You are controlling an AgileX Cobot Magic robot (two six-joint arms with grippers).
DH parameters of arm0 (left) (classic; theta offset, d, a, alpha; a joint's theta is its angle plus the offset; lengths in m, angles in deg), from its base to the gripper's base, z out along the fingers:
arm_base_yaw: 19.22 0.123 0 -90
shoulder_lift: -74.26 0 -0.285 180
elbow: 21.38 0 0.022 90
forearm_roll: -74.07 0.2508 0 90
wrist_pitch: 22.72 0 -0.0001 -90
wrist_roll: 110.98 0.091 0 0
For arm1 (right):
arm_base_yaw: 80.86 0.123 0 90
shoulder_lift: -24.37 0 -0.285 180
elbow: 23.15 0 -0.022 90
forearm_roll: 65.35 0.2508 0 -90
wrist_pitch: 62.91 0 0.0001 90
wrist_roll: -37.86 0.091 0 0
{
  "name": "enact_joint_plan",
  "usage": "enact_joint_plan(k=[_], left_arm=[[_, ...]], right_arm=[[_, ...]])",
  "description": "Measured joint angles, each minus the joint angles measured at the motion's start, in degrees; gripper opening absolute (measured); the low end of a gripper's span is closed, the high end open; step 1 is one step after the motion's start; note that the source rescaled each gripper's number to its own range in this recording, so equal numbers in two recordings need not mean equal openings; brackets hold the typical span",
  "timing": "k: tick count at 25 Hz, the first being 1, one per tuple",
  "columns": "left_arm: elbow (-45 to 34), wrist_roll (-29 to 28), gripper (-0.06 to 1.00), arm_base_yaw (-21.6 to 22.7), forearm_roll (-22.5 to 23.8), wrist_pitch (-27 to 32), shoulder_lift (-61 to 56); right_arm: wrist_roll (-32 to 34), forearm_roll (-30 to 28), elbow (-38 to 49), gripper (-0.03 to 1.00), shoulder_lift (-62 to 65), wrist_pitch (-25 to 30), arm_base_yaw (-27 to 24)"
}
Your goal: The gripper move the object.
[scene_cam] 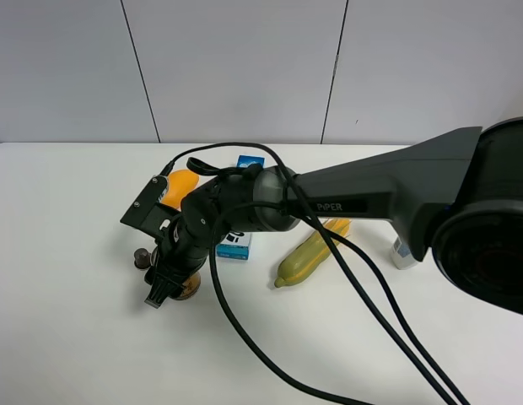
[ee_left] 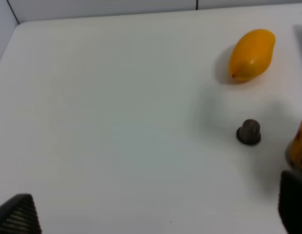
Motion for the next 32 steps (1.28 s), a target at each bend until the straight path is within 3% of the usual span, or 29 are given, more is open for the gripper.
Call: enact_joint_plan(k=[10, 11, 12, 14, 15, 16, 18, 25, 32], left_arm=[[0.0, 0.0, 1.0, 0.0, 0.0, 0.0, 0.0], [0.0, 0.0, 1.0, 0.0, 0.0, 0.0, 0.0], [0.0, 0.0, 1.0, 0.0, 0.0, 0.0, 0.0], [0.0, 0.0, 1.0, 0.0, 0.0, 0.0, 0.0], [0.0, 0.0, 1.0, 0.0, 0.0, 0.0, 0.0], [0.0, 0.0, 1.0, 0.0, 0.0, 0.0, 0.0], [0.0, 0.0, 1.0, 0.0, 0.0, 0.0, 0.0], [0.0, 0.0, 1.0, 0.0, 0.0, 0.0, 0.0], [0.0, 0.0, 1.0, 0.0, 0.0, 0.0, 0.0]], right_arm=[[0.0, 0.1, 0.0, 0.01, 0.0, 0.0, 0.0], [0.0, 0.1, 0.0, 0.07, 0.0, 0.0, 0.0], [0.0, 0.1, 0.0, 0.2, 0.0, 0.0, 0.0], [0.4, 0.1, 0.0, 0.64, 0.0, 0.0, 0.0], [0.6, 0.1, 0.0, 0.77, 0.0, 0.0, 0.0], [1.0, 0.1, 0.0, 0.87, 0.0, 0.0, 0.0], [1.5, 0.0, 0.0, 0.95, 0.0, 0.1, 0.0], [1.6, -0.1, 0.0, 1.0, 1.2, 3.4, 0.0], [2.0, -0.1, 0.0, 1.0, 11.0, 12.3, 0.0]])
